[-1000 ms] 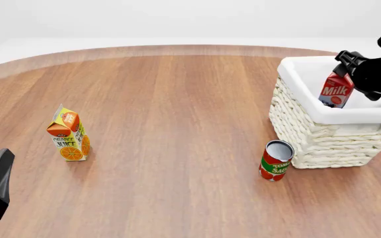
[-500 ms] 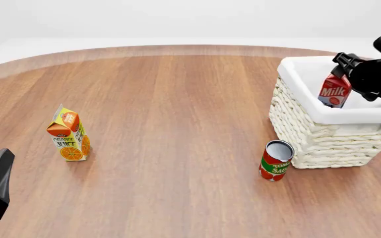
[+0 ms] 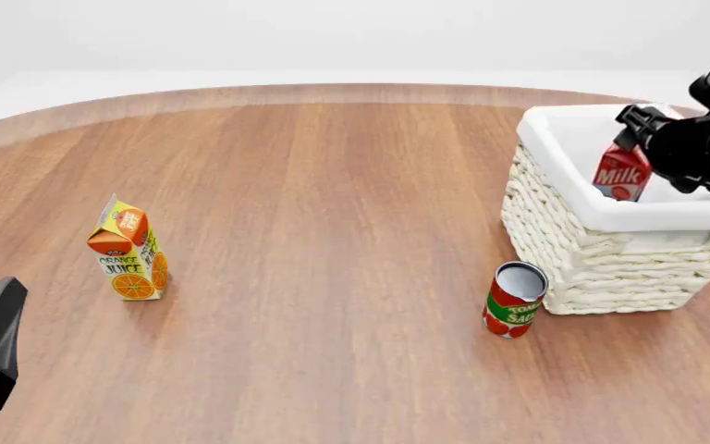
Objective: Pick the milk and place it in the basket.
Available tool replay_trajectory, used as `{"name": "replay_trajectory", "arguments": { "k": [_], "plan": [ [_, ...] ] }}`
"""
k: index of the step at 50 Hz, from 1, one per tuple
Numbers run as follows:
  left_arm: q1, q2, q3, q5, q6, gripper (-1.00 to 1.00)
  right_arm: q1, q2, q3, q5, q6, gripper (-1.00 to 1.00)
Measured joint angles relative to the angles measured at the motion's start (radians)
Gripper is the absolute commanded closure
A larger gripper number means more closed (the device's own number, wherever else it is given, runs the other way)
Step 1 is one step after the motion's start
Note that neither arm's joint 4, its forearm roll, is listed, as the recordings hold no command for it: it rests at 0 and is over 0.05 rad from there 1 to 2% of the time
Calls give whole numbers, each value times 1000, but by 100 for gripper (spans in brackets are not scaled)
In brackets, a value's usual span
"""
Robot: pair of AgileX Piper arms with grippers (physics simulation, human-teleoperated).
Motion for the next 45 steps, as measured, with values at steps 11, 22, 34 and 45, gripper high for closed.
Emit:
{"name": "replay_trajectory", "arguments": {
  "k": [11,22,34,45],
  "plan": [
    [0,0,0,0,0,-100,9,13,-8,-15,21,-100],
    [0,0,0,0,0,-100,22,6,-16,-14,39,-100],
    [0,0,0,0,0,-100,35,-10,-14,-10,46,-100],
    [0,0,0,0,0,-100,44,-27,-7,-7,49,-100]
  ]
}}
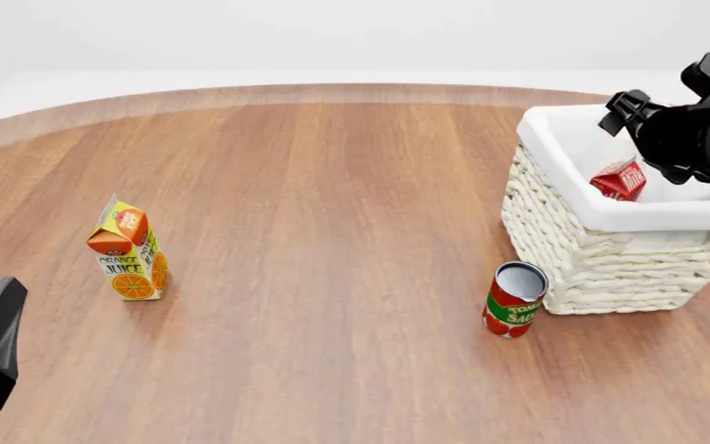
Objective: Pick the milk and place it in the basket.
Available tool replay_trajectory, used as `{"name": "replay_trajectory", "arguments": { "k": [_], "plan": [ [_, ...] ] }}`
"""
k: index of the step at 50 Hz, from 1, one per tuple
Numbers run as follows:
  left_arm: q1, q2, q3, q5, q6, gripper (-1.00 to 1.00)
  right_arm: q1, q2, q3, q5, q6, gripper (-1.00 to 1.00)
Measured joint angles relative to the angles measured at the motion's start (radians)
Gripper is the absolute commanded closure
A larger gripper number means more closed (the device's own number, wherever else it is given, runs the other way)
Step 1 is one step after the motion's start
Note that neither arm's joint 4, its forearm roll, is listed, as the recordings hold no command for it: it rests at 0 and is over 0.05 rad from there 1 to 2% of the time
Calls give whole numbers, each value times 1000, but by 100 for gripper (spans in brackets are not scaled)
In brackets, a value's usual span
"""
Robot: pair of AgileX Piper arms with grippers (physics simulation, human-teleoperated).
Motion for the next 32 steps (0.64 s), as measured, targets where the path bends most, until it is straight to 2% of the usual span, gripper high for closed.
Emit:
{"name": "replay_trajectory", "arguments": {
  "k": [32],
  "plan": [
    [0,0,0,0,0,-100,77,-227,45,62,-15,-100]
  ]
}}
